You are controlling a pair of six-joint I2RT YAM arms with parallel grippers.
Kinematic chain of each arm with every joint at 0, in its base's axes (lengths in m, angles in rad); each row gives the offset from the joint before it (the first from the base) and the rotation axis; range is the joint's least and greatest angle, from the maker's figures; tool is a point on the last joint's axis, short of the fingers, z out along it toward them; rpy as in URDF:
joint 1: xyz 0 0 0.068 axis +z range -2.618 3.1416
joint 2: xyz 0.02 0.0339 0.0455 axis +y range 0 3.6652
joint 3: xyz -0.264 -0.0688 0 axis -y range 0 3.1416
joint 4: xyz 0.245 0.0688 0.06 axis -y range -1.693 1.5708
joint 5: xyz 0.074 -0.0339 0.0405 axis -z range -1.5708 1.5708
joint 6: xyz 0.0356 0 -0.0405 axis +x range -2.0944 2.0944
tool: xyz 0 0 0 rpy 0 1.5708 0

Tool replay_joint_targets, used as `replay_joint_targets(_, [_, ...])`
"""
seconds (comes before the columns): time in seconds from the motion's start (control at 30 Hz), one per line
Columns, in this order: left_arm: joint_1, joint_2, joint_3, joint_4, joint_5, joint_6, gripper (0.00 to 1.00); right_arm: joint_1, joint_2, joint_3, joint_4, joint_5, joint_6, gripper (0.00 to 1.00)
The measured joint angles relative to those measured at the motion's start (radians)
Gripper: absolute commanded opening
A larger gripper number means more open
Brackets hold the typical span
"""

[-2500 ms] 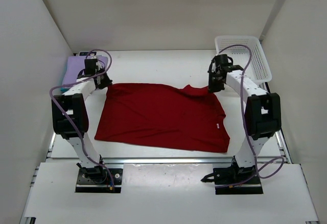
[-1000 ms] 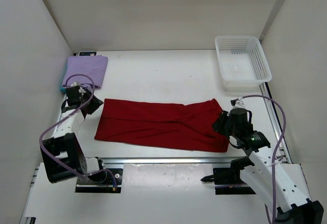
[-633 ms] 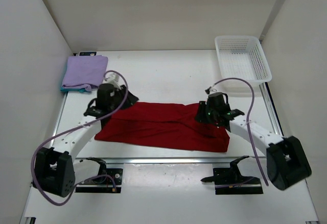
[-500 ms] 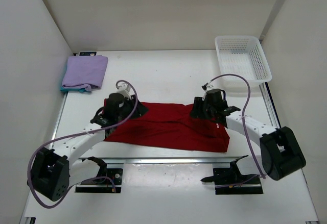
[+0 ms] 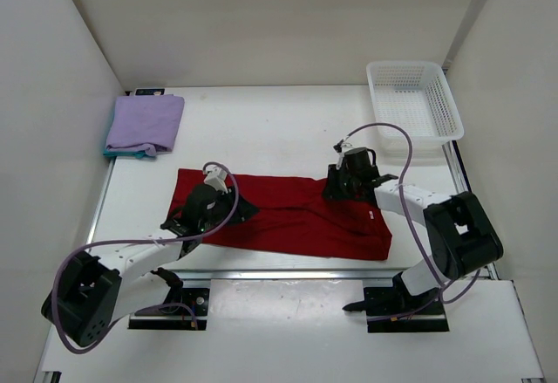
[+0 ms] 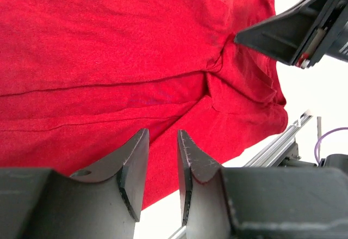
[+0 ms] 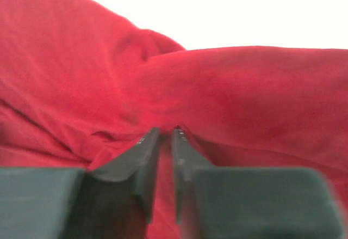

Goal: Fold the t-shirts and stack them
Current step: Fold the other side of the tshirt into a rectangle

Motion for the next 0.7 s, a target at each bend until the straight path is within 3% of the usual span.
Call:
replay_joint_targets(0.13, [0.014,-0.027,-0.029,0.027,0.002,-0.016,0.38,0.023,-0.017,-0.006,-0.006,-0.021,0.01,0.0])
replay_joint_targets(0.4, [0.025,-0.058,-0.043,0.055,0.003,-0.04,0.38,0.131,-0.209,-0.085,-0.102,0.026,0.063,0.0])
replay_joint_targets(0.53, [0.021,-0.057,-0.045,0.084,0.003,-0.053,0.39,0.222,-0.29,-0.131,-0.139,0.058,0.124,0.03])
replay_joint_targets(0.63, [0.016,-0.05,-0.048,0.103,0.004,-0.063,0.38,0.284,-0.319,-0.173,-0.136,0.062,0.19,0.14])
replay_joint_targets(0.7, [0.015,-0.042,-0.051,0.111,0.007,-0.069,0.38,0.325,-0.334,-0.197,-0.143,0.06,0.232,0.15])
